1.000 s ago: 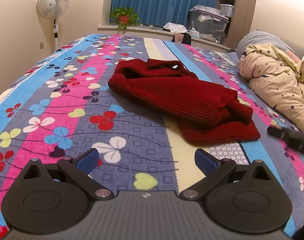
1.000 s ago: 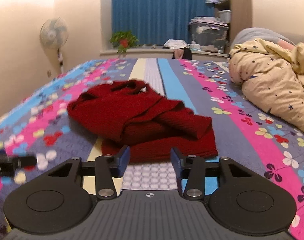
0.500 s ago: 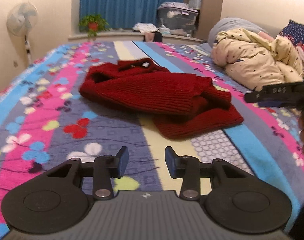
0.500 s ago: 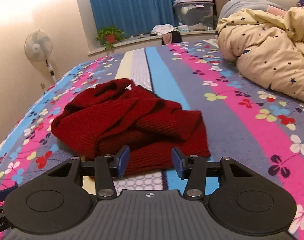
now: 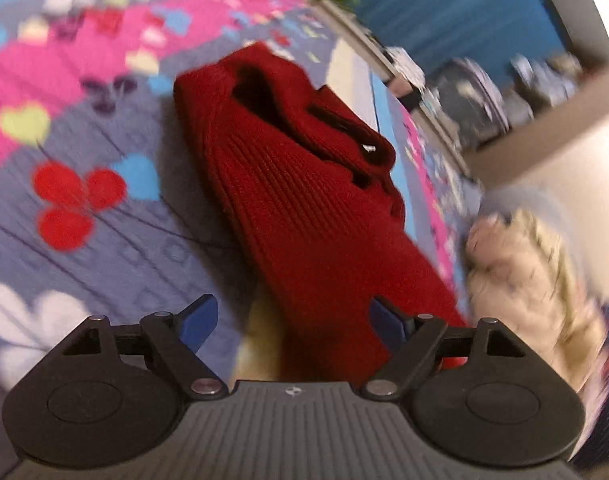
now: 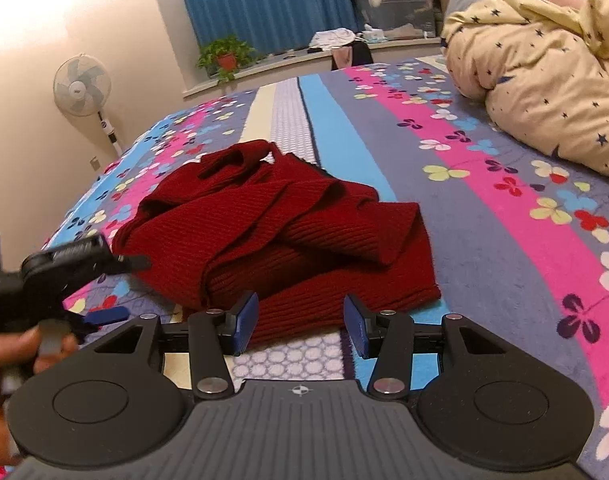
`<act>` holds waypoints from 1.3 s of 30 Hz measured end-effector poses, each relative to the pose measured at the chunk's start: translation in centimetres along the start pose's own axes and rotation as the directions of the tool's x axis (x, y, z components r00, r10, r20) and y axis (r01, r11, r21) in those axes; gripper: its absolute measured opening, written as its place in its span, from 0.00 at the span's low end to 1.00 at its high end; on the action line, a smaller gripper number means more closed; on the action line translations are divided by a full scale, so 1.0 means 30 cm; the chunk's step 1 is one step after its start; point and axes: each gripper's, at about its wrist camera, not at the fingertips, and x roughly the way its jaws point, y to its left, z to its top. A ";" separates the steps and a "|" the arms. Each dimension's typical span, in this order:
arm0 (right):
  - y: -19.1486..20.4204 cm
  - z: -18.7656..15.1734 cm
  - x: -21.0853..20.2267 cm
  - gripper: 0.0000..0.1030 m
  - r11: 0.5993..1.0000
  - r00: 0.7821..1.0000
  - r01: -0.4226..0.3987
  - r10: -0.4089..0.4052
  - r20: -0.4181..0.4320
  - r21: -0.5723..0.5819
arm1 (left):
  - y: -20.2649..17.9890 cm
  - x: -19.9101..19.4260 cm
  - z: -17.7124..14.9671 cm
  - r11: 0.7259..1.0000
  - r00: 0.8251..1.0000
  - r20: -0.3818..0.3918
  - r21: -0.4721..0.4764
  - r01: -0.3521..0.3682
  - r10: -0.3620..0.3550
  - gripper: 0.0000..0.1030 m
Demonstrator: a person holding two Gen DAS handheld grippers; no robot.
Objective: Fold small clothes
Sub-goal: 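Grasp the sweater edge with the left gripper while the right gripper grasps another edge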
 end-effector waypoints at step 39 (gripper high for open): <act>-0.317 0.080 0.162 0.71 0.928 0.994 0.084 -0.054 -0.091 0.363 | 0.404 -0.598 0.060 0.975 0.982 -0.140 0.203 -0.095 0.125 0.60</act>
